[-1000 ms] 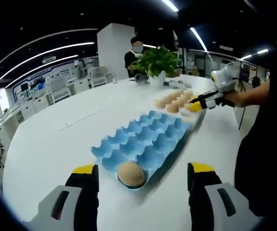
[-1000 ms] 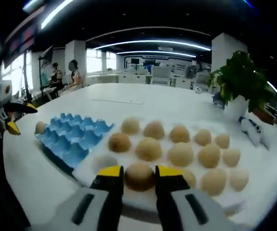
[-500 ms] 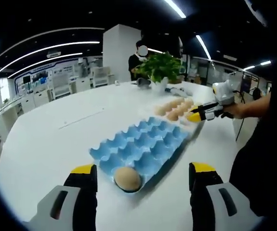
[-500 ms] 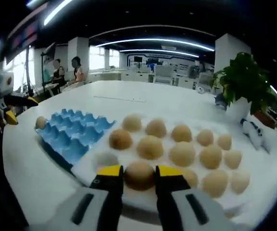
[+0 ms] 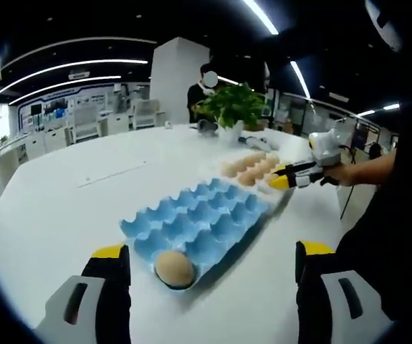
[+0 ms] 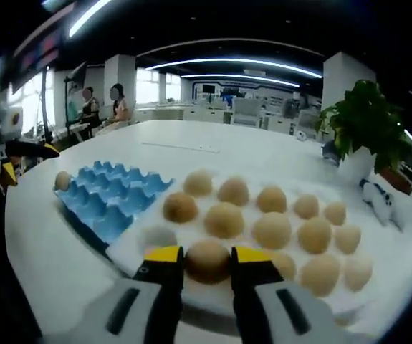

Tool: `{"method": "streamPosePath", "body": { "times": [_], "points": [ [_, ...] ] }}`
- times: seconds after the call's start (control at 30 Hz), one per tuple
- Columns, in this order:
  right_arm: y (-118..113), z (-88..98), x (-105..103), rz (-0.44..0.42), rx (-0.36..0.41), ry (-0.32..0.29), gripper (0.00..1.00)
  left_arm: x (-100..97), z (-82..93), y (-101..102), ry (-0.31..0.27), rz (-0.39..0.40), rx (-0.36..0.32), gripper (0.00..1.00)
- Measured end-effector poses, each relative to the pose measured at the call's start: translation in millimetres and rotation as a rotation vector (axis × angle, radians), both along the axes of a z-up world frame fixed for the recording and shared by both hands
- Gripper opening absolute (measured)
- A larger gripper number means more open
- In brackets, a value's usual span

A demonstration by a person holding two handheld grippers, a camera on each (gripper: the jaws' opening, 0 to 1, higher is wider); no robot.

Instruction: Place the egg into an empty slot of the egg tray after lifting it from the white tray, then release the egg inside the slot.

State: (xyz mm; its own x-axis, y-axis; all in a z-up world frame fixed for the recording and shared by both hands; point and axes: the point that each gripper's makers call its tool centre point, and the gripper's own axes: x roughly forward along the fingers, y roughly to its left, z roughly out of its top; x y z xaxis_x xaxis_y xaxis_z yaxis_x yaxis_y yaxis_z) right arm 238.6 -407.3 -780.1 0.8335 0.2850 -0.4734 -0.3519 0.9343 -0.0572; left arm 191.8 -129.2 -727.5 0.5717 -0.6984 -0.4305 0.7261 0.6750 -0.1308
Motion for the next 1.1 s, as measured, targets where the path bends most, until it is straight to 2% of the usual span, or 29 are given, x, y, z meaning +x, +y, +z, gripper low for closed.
{"method": "streamPosePath", "body": {
  "times": [0.03, 0.1, 0.17, 0.23, 0.33, 0.37, 0.4, 0.43, 0.47, 0.5, 0.53, 0.63, 0.7, 0.73, 0.77, 0.8, 0.83, 0.87, 0.93, 0.97, 1.0, 1.03, 1.1],
  "points": [
    [0, 0.0, 0, 0.000, 0.001, 0.000, 0.26, -0.3, 0.2, 0, 0.002, -0.001, -0.001, 1.00],
    [0, -0.2, -1, -0.001, 0.004, 0.000, 0.26, 2.4, -2.6, 4, 0.010, 0.024, 0.043, 1.00],
    [-1, -0.2, -2, 0.000, 0.003, -0.001, 0.26, 0.5, -4.4, 5, -0.011, -0.009, 0.102, 1.00],
    [-1, -0.3, -2, 0.001, 0.002, -0.001, 0.26, -2.7, -4.8, 2, -0.007, -0.023, 0.115, 0.99],
    [-1, -0.2, -2, 0.003, 0.001, -0.002, 0.26, 1.1, -8.6, 7, -0.001, 0.000, 0.157, 0.93],
    [-1, -0.2, -2, 0.003, 0.001, -0.001, 0.26, 1.7, -12.5, 13, 0.028, 0.025, 0.182, 0.88],
    [-1, -0.4, -2, 0.003, 0.000, 0.001, 0.26, 2.4, -10.9, 14, 0.032, 0.022, 0.189, 0.86],
    [-1, -0.4, -2, 0.002, 0.000, 0.002, 0.26, 1.3, -5.4, 13, 0.032, 0.016, 0.169, 0.86],
    [-1, -0.4, -3, 0.002, -0.001, 0.006, 0.26, -3.6, -4.2, 10, 0.089, 0.019, 0.137, 0.85],
    [-1, -0.4, -3, 0.003, -0.002, 0.008, 0.26, -5.1, -1.5, 11, 0.111, 0.023, 0.135, 0.84],
    [-1, -0.5, -3, 0.003, -0.001, 0.010, 0.26, -2.7, 4.0, 9, 0.065, 0.015, 0.142, 0.83],
    [-1, 0.0, -5, 0.003, -0.001, 0.008, 0.26, -2.9, 10.2, 8, 0.071, 0.026, 0.171, 0.72],
    [-2, 0.2, -6, 0.003, -0.002, 0.008, 0.26, 1.1, 16.0, 8, 0.066, 0.073, 0.137, 0.74],
    [-2, 0.3, -6, 0.003, -0.002, 0.008, 0.26, 1.6, 19.5, 7, 0.049, 0.072, 0.131, 0.75],
    [-2, 0.5, -7, 0.003, -0.002, 0.008, 0.26, 5.4, 28.1, 3, 0.015, 0.088, 0.085, 0.76],
    [-2, 0.5, -7, 0.003, -0.002, 0.009, 0.26, 7.7, 37.8, 2, -0.025, 0.097, 0.050, 0.75],
    [-3, 0.5, -7, 0.002, -0.004, 0.010, 0.26, 9.4, 43.2, 2, -0.050, 0.102, 0.043, 0.71],
    [-3, 0.5, -8, 0.002, -0.006, 0.012, 0.26, 9.0, 43.8, 4, -0.050, 0.108, 0.050, 0.68],
    [-3, 0.6, -9, 0.001, -0.009, 0.017, 0.26, 5.3, 42.1, 6, -0.056, 0.091, 0.076, 0.75],
    [-3, 0.6, -10, -0.001, -0.009, 0.020, 0.26, 5.2, 41.5, 7, -0.051, 0.094, 0.071, 0.82],
    [-3, 0.6, -10, -0.001, -0.010, 0.020, 0.26, 5.8, 41.4, 9, -0.041, 0.114, 0.052, 0.89],
    [-3, 0.7, -10, 0.000, -0.012, 0.020, 0.26, 0.5, 40.2, 6, -0.018, 0.091, 0.022, 0.94],
    [-4, 1.2, -12, 0.005, -0.016, 0.017, 0.26, 1.0, 42.4, 11, -0.066, 0.093, 0.029, 0.98]
  ]
}}
